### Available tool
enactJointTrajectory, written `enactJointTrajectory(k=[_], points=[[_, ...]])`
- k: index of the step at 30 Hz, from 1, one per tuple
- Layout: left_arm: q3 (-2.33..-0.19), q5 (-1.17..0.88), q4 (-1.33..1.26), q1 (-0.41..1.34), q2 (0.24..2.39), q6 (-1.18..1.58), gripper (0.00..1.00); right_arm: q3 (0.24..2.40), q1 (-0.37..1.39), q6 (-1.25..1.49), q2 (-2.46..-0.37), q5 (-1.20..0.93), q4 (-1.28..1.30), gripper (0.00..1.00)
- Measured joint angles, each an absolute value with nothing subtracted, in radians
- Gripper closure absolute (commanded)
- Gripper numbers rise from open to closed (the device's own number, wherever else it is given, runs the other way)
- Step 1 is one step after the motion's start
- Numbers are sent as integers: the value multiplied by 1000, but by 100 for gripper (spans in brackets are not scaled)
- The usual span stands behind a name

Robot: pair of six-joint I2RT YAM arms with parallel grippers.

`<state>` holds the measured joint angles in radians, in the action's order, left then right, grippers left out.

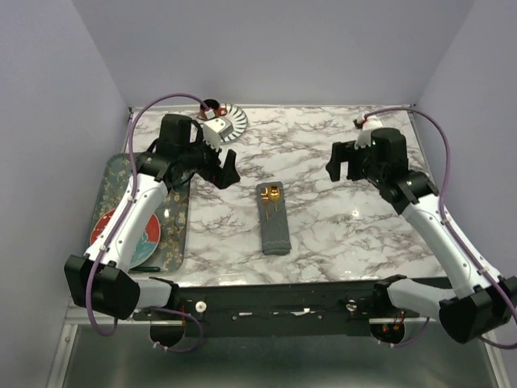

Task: Fold the napkin into a case and place the utensils inside
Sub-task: Reset both arms

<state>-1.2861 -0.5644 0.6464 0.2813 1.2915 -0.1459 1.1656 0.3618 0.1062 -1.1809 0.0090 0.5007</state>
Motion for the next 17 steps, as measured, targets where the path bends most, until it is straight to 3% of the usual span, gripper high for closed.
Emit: enactJointTrajectory(k=[10, 17], points=[[-1150, -421, 799, 281, 1249, -55, 1, 853, 269, -46, -756, -12, 554, 0], [-1077, -278, 803, 281, 1149, -35, 1, 803, 214, -50, -657, -13, 610, 0]])
